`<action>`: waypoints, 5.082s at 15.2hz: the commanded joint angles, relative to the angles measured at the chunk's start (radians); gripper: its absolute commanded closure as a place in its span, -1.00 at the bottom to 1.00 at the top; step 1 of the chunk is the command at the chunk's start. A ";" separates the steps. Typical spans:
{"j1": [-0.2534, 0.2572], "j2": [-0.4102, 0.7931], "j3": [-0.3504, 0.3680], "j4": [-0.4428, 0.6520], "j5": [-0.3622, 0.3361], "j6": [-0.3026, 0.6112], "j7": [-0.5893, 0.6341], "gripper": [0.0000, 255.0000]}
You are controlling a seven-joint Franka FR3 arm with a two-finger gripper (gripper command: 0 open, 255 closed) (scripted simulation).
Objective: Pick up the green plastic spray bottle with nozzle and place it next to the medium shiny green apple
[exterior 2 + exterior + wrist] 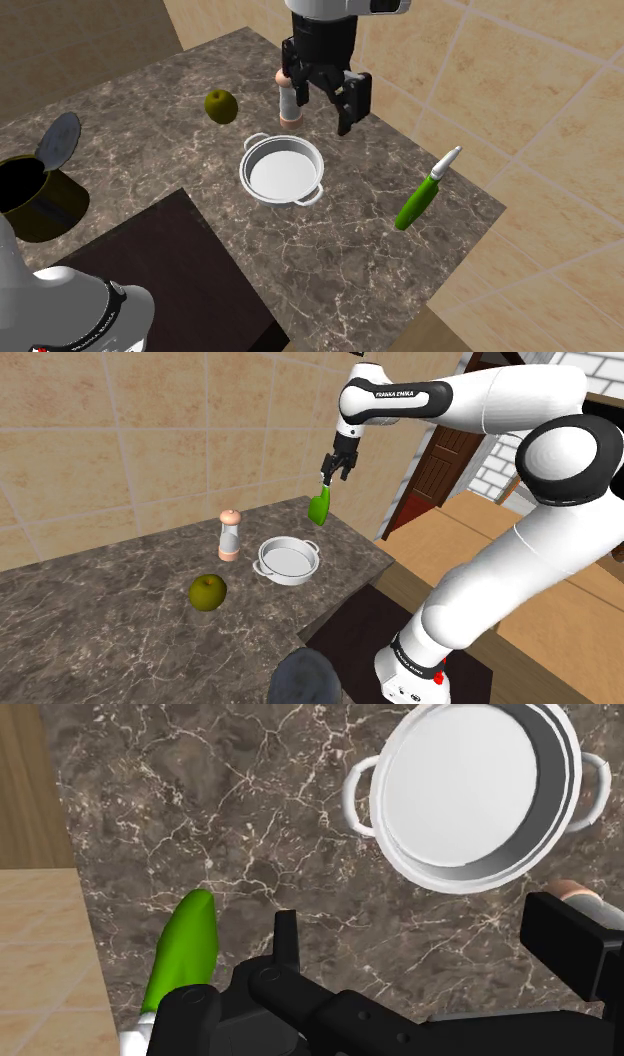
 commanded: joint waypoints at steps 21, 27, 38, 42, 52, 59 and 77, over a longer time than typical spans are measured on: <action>-0.194 0.703 -0.101 0.695 0.214 -0.046 -0.272 -1.00; -0.191 0.708 -0.100 0.653 0.216 0.000 -0.275 -1.00; -0.191 0.707 -0.100 0.653 0.216 0.000 -0.275 1.00; -0.191 0.708 -0.100 0.653 0.216 0.000 -0.275 1.00; -0.200 0.699 -0.103 0.775 0.211 -0.130 -0.268 1.00; -0.212 0.711 -0.104 0.890 0.213 -0.231 -0.265 1.00; -0.316 0.825 0.010 1.336 0.181 -0.551 -0.219 1.00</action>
